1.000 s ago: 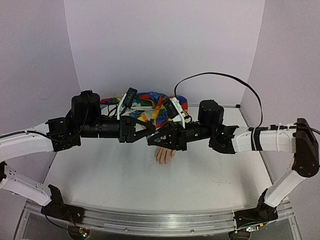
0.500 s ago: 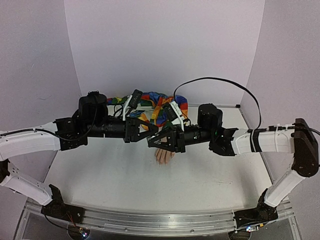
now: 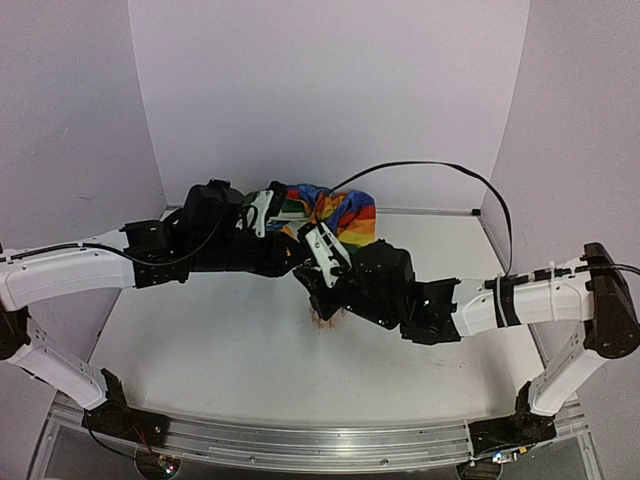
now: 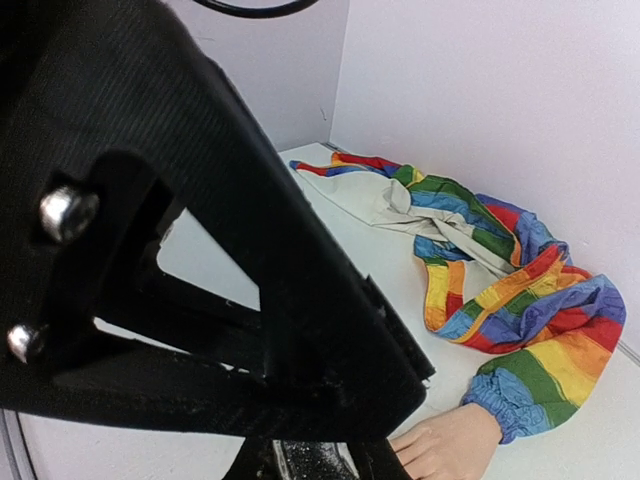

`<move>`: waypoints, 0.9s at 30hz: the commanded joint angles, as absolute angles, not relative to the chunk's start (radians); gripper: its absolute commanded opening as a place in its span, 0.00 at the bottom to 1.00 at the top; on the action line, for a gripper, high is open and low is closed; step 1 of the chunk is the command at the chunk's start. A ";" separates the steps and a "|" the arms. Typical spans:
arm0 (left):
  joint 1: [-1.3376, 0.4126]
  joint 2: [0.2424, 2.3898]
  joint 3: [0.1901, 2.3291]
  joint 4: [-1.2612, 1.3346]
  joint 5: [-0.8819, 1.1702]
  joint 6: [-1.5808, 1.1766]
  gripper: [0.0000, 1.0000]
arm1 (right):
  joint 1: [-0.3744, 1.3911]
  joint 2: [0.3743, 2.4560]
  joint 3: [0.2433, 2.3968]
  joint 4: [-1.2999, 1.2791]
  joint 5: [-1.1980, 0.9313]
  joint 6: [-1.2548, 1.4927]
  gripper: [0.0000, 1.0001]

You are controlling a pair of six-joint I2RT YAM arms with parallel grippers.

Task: Paint the nails

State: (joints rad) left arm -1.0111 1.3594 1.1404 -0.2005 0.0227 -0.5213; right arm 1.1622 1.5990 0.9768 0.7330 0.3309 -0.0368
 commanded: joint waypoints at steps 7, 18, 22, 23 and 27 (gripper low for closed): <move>-0.995 1.214 1.095 -0.115 0.195 -0.510 0.61 | 0.982 1.467 0.928 0.767 -0.478 0.078 0.00; -0.971 1.154 1.017 0.079 0.437 -0.522 0.69 | 0.904 1.509 1.028 0.845 -1.010 0.295 0.00; -0.971 1.183 1.029 0.110 0.508 -0.527 0.52 | 0.904 1.526 1.033 0.905 -1.003 0.327 0.00; -0.972 1.187 1.032 0.114 0.522 -0.528 0.50 | 0.904 1.526 1.031 0.916 -0.995 0.330 0.00; -0.973 1.184 1.024 0.119 0.535 -0.518 0.38 | 0.903 1.532 1.030 0.922 -0.962 0.326 0.00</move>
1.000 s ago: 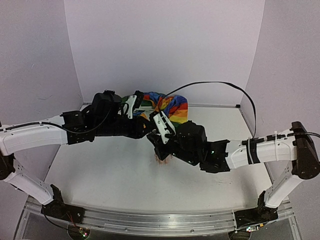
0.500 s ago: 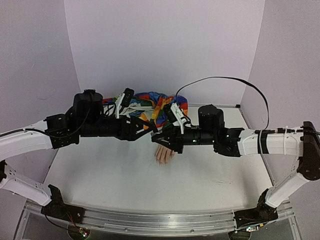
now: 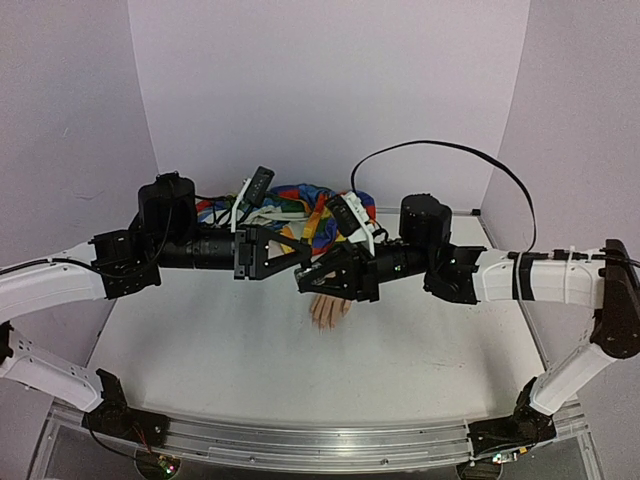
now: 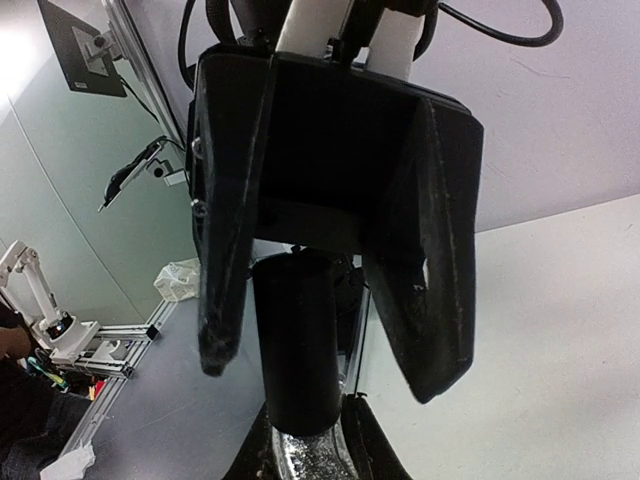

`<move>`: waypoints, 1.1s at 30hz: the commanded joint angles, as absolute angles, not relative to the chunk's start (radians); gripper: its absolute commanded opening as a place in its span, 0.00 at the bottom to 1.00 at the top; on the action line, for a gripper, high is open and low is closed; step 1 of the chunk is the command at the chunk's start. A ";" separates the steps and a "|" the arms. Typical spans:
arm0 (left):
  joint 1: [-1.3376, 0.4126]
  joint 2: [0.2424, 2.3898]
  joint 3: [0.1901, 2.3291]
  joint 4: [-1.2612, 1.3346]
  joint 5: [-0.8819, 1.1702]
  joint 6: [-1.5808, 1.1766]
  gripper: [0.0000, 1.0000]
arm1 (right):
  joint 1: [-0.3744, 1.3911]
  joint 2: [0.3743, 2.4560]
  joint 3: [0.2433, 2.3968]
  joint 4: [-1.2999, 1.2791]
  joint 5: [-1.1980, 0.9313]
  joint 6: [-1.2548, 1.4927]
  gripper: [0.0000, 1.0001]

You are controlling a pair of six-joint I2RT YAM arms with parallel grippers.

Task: Paint the nails

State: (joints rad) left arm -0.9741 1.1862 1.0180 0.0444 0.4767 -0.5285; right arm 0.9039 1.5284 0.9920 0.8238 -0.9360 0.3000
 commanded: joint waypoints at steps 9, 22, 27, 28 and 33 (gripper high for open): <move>-0.973 1.216 1.015 0.110 0.459 -0.494 0.05 | 0.904 1.518 0.994 0.856 -0.701 0.234 0.00; -0.989 1.315 1.183 -0.194 0.080 -0.504 0.00 | 1.181 1.592 1.034 0.786 0.467 -0.197 0.00; -0.989 1.295 1.174 -0.191 0.166 -0.466 0.15 | 1.115 1.543 1.012 0.744 0.005 -0.113 0.00; -0.988 1.287 1.167 -0.190 0.183 -0.460 0.20 | 1.090 1.534 1.011 0.735 -0.117 -0.080 0.00; -0.981 1.216 1.107 -0.139 0.258 -0.438 0.53 | 0.988 1.508 1.002 0.731 -0.536 0.069 0.00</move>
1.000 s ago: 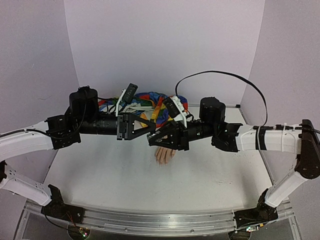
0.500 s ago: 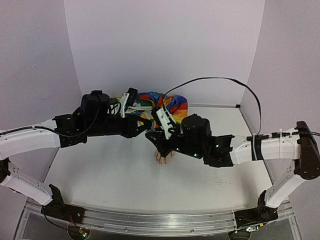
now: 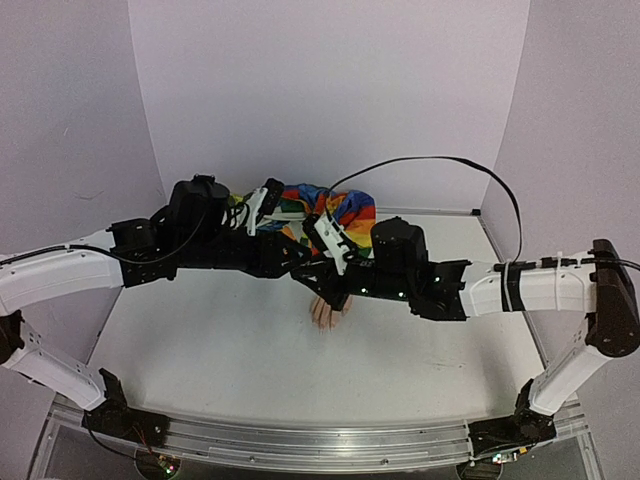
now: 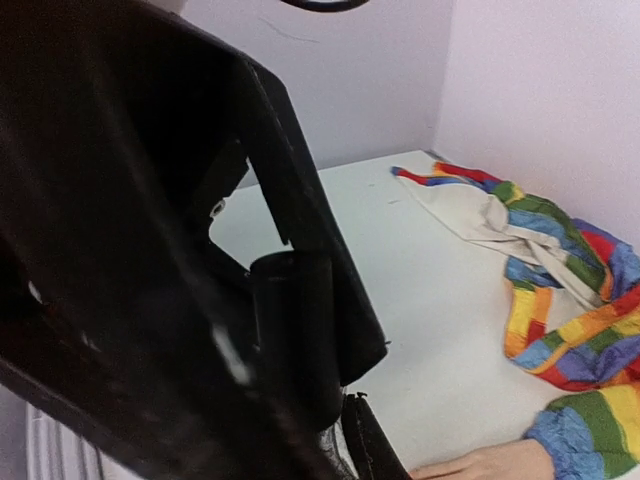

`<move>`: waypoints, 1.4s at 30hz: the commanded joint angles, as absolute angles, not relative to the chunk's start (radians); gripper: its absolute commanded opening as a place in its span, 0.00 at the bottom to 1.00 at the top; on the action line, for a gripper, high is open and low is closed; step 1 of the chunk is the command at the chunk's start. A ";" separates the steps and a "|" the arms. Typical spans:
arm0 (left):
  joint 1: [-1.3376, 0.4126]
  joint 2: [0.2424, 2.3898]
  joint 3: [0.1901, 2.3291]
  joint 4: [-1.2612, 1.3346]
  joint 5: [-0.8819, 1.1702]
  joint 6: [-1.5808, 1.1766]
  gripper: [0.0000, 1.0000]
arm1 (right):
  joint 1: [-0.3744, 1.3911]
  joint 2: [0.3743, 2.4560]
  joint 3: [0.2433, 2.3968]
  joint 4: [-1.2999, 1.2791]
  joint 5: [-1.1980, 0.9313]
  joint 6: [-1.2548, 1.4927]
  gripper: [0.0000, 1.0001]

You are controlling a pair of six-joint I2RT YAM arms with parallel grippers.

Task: Paint the nails

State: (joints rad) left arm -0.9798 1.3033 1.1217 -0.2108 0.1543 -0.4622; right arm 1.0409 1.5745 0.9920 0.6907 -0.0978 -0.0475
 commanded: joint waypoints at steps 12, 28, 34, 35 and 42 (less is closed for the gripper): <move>-0.965 1.185 1.051 -0.005 0.439 -0.470 0.57 | 0.922 1.534 1.062 0.823 -1.025 0.259 0.00; -0.968 1.233 1.039 0.060 0.465 -0.457 0.09 | 0.928 1.473 1.006 0.752 -0.441 0.158 0.00; -0.969 1.299 1.122 -0.113 0.103 -0.541 0.00 | 1.151 1.534 0.983 0.854 0.638 -0.107 0.00; -0.969 1.321 1.148 -0.139 0.083 -0.548 0.00 | 1.161 1.564 0.981 0.914 0.704 -0.147 0.00; -0.970 1.356 1.212 -0.170 0.164 -0.535 0.01 | 1.151 1.568 0.976 0.921 0.412 -0.165 0.00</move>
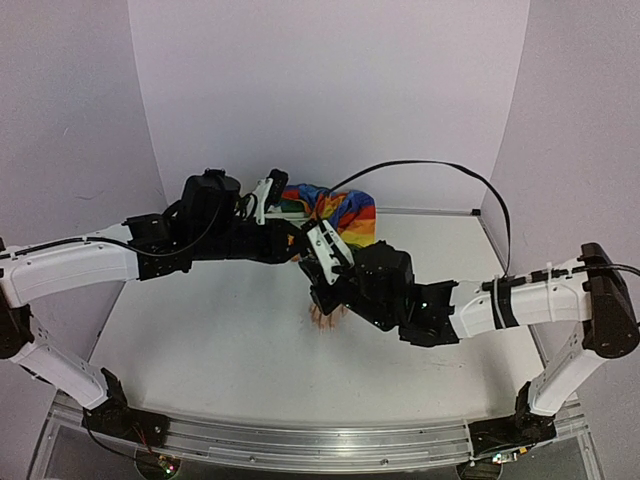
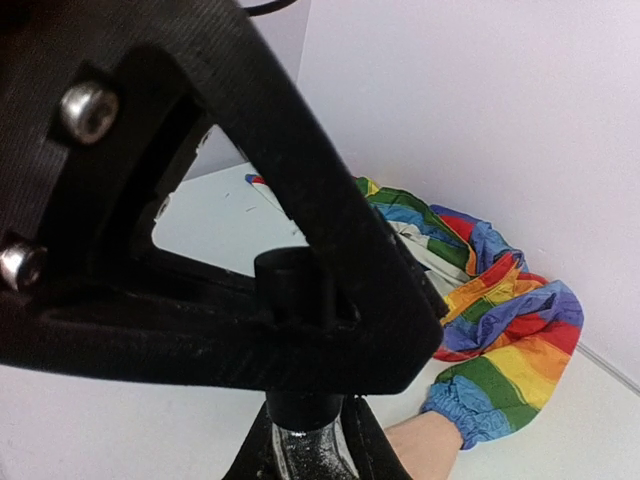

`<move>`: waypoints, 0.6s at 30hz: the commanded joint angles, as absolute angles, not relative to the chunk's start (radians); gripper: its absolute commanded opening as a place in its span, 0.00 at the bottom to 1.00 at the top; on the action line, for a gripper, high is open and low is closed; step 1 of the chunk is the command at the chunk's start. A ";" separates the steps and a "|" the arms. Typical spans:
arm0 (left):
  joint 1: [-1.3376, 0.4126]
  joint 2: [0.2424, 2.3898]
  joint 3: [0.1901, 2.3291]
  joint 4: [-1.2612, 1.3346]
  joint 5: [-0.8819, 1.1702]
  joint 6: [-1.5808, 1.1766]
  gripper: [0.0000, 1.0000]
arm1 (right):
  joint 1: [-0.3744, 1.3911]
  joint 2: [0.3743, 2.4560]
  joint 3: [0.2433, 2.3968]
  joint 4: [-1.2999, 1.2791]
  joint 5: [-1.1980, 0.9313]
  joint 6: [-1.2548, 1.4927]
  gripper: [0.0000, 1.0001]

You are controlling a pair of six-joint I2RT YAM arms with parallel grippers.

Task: Paint the nails

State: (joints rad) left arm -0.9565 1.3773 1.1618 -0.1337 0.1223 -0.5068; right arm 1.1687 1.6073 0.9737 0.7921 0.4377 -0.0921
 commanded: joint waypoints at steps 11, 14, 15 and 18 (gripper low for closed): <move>-0.959 1.166 1.041 -0.046 0.343 -0.478 0.73 | 0.897 1.413 0.947 0.788 -0.679 0.163 0.00; -0.959 1.154 1.004 0.051 0.450 -0.493 0.78 | 0.864 1.422 0.971 0.819 -0.863 0.246 0.00; -0.959 1.157 1.000 0.069 0.466 -0.498 0.78 | 0.862 1.430 0.986 0.828 -0.904 0.266 0.00; -0.959 1.170 0.999 0.099 0.479 -0.511 0.79 | 0.862 1.467 1.025 0.845 -0.996 0.306 0.00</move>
State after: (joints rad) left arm -0.9611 1.1702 1.0042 -0.0383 0.3882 -0.4988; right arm 0.8604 1.4490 0.9398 0.7551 -0.7048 0.1913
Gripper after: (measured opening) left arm 0.787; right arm 0.162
